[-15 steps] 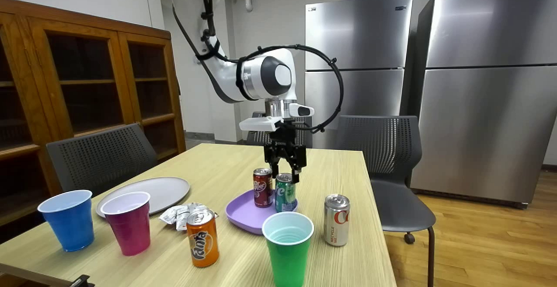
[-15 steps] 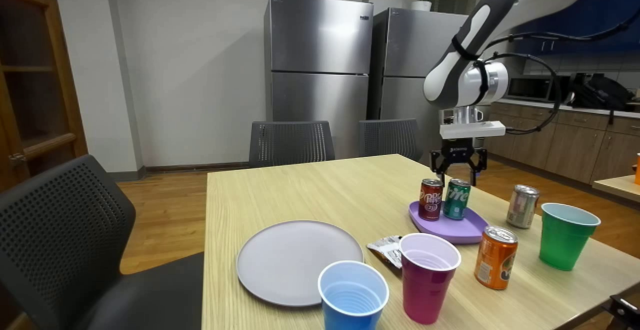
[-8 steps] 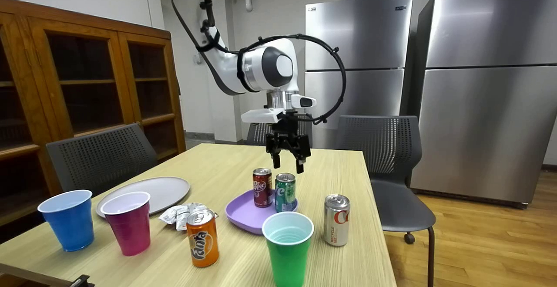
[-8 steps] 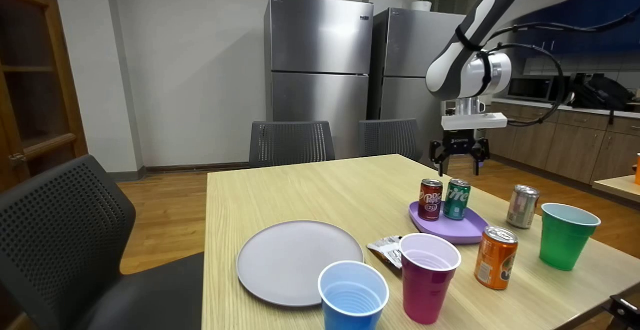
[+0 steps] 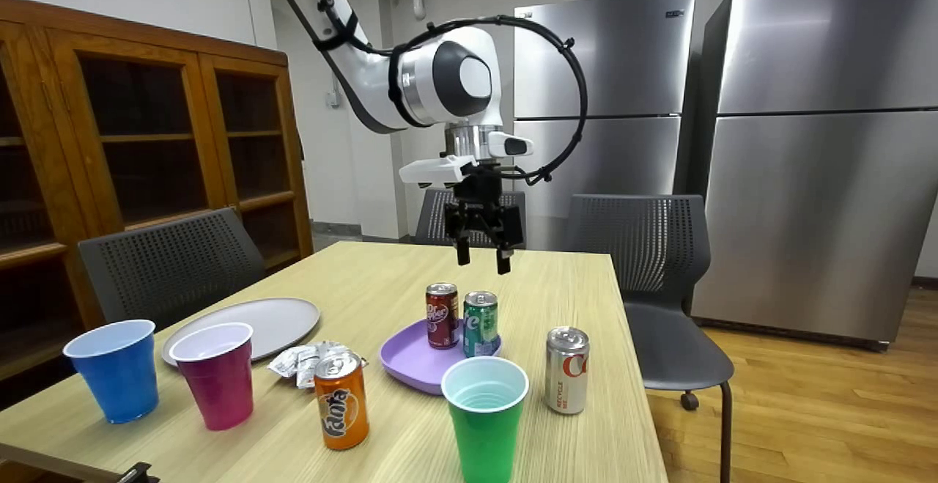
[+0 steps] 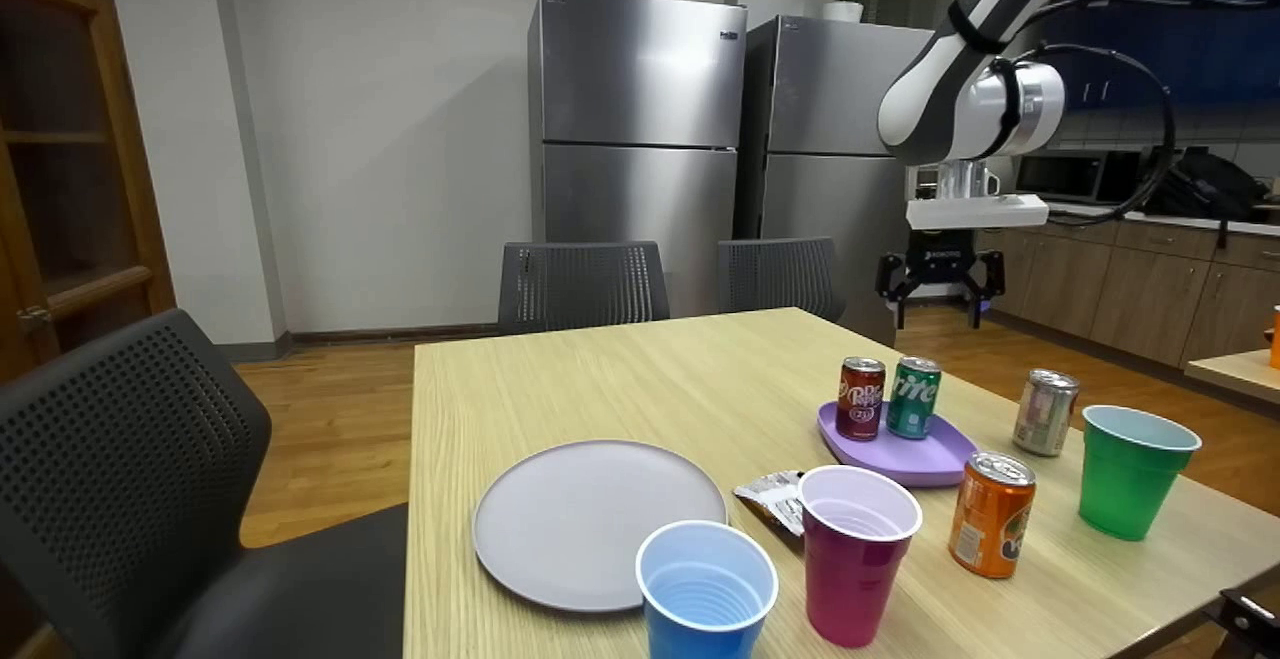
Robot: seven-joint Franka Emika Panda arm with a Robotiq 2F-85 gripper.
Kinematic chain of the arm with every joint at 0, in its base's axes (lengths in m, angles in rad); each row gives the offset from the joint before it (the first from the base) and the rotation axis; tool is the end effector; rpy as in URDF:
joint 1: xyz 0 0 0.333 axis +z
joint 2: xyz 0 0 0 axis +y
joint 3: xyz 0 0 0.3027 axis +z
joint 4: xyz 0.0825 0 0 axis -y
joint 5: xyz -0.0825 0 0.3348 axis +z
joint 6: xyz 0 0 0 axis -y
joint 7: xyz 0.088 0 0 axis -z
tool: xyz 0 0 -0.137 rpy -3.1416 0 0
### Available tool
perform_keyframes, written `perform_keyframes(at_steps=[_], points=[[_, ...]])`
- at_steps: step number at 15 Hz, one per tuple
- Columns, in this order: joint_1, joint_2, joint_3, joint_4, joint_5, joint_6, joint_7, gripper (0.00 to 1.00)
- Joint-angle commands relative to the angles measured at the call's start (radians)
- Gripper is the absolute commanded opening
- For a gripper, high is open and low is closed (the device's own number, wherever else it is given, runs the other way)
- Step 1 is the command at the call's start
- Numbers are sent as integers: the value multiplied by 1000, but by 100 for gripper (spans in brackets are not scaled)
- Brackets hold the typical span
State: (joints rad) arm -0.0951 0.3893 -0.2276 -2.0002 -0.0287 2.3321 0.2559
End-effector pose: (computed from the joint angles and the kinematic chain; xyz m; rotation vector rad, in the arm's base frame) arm 0.5325 -0.1763 0.2573 2.9243 -0.8154 -0.0787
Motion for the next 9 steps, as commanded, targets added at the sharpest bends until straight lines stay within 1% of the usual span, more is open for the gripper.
perform_keyframes(at_steps=[1,5,9], points=[[-7,-125,-5,-137,-29,23,2,100],[-13,-192,-19,-230,-54,28,10,100],[-18,-250,-32,-318,-104,36,25,100]])
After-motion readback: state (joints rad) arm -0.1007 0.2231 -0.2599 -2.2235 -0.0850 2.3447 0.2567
